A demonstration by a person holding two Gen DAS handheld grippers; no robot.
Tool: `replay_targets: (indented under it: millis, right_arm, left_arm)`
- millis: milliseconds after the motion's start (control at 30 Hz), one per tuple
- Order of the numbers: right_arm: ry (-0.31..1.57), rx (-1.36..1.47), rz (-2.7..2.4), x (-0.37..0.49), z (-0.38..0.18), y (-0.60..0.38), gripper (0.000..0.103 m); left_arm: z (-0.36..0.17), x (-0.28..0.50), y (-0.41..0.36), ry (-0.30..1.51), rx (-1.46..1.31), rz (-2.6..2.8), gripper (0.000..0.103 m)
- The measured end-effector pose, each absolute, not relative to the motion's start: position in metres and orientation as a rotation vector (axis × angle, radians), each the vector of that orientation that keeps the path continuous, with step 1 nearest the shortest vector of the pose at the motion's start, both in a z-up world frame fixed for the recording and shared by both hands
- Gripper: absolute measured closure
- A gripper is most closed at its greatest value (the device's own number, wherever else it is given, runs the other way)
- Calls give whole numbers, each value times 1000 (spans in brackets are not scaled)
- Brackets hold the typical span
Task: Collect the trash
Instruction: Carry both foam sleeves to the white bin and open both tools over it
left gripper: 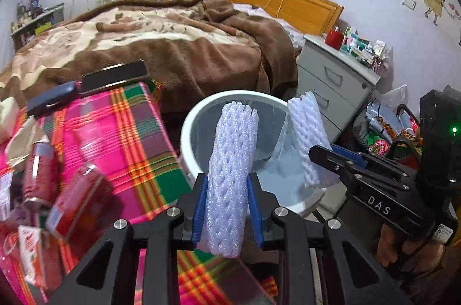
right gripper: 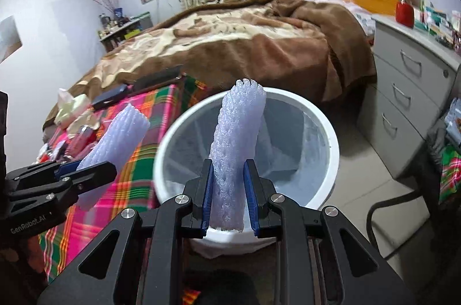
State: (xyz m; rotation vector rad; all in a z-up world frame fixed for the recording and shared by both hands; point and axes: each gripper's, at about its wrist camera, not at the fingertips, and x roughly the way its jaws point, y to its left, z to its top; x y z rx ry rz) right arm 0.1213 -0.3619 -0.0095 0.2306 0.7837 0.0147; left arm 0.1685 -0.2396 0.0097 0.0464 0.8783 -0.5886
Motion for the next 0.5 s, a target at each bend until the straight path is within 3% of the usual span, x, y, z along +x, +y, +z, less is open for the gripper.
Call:
replay_targets:
  millis: [333,400,467,500]
  right_arm:
    - [882,242,-31,135,-32,-381,80]
    - [892,247,-36,135,-33,-384,77]
    - [884,248,-51,134,-33,-387,71]
    - [879,250,-55,131,-32,-388,60]
  left_arm:
    - [-17,198,-276,933,41,-620,72]
    - [-20,201,-279,938,49,-612,56]
    - [-21,203,-278,941,35,-623,47]
    - [-21,202,-278,937,35,-624,47]
